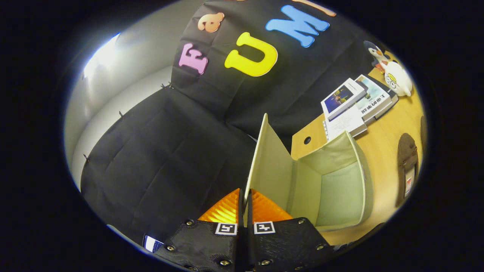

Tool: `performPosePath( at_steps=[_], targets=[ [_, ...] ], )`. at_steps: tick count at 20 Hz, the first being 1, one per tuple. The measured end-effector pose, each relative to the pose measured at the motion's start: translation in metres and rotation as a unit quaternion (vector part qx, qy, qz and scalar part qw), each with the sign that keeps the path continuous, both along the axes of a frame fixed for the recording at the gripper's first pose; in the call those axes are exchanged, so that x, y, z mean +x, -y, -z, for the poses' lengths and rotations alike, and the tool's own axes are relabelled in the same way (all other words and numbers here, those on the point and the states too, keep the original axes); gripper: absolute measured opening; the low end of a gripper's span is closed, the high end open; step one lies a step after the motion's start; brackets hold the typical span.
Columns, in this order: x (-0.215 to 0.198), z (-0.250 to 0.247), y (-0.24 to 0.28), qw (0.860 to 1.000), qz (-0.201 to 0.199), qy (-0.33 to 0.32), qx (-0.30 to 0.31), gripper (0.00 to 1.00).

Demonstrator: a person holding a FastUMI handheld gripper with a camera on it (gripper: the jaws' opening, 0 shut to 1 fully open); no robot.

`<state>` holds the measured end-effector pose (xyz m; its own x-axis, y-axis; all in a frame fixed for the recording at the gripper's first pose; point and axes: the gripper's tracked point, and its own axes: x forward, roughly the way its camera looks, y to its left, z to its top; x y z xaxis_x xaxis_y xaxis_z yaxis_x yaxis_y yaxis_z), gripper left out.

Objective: Open the storage box then place both shoes into the box .Put the left shoe in first, then the right shoe, with the right side of both shoes facing outward in a uniform manner.

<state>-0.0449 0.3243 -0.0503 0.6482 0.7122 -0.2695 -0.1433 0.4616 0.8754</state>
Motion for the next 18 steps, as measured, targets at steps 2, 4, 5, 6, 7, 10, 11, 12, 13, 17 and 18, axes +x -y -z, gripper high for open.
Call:
performPosePath(
  at_steps=[2,4,5,6,7,10,11,12,13,17,18],
  targets=[
    [0.001,0.0,-0.018,1.0,-0.01,0.009,-0.014,0.02],
    [0.003,0.001,-0.033,0.999,-0.015,0.015,-0.031,0.02],
    [0.002,0.0,-0.041,0.999,-0.018,0.018,-0.038,0.02],
    [0.002,0.0,-0.05,0.999,-0.023,0.021,-0.044,0.02],
    [0.004,0.002,-0.058,0.998,-0.028,0.024,-0.049,0.02],
    [0.008,0.01,-0.083,0.996,-0.045,0.033,-0.066,0.02],
    [0.007,0.013,-0.092,0.996,-0.05,0.034,-0.07,0.02],
    [0.005,0.013,-0.097,0.995,-0.056,0.036,-0.071,0.02],
    [0.009,0.02,-0.106,0.994,-0.06,0.039,-0.077,0.08],
    [0.006,0.031,-0.12,0.988,-0.097,0.053,-0.111,0.14],
    [0.006,0.034,-0.122,0.985,-0.104,0.063,-0.121,0.21]
  ],
)
